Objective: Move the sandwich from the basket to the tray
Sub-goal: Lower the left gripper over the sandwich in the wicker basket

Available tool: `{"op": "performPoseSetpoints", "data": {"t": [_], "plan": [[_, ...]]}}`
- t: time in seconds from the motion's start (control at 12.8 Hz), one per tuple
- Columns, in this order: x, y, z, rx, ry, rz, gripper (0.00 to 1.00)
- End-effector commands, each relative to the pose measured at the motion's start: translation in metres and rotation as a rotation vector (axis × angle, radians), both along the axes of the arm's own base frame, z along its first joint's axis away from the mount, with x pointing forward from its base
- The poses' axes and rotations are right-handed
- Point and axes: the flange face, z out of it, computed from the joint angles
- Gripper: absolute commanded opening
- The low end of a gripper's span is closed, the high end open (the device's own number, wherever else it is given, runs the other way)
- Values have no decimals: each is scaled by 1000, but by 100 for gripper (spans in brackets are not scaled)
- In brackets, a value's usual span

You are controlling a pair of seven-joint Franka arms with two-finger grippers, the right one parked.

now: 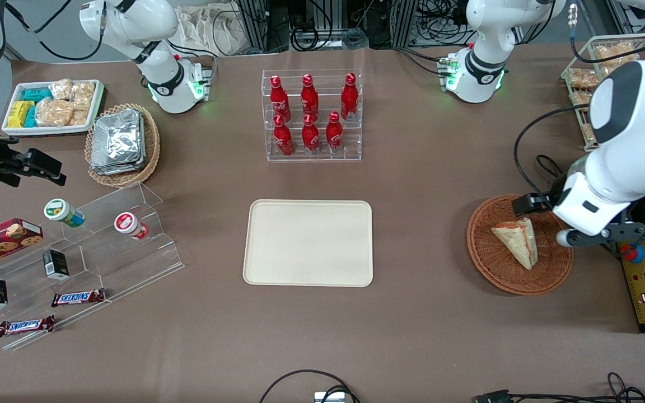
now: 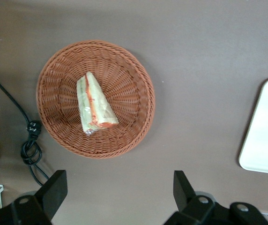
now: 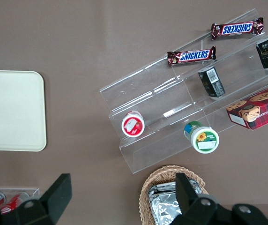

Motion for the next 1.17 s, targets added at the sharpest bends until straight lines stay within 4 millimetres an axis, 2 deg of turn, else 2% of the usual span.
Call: {"op": "performPoseSetpoints", "data": {"t": [0.0,0.31,0.47,0.55,0.63,0.78,0.94,1.1], "plan": [[8,8,5,11,-13,30,100],[13,21,-3,16,-3,43,100],[13,30,-27,80,30,59,100],[14,43,-35,77,30,123,100],[10,56,-52,79,39,199,100],[-2,70,-85,61,23,372,100],[-15,69,-120,69,-6,490,100],[-25,66,-142,74,-25,590,100]]}}
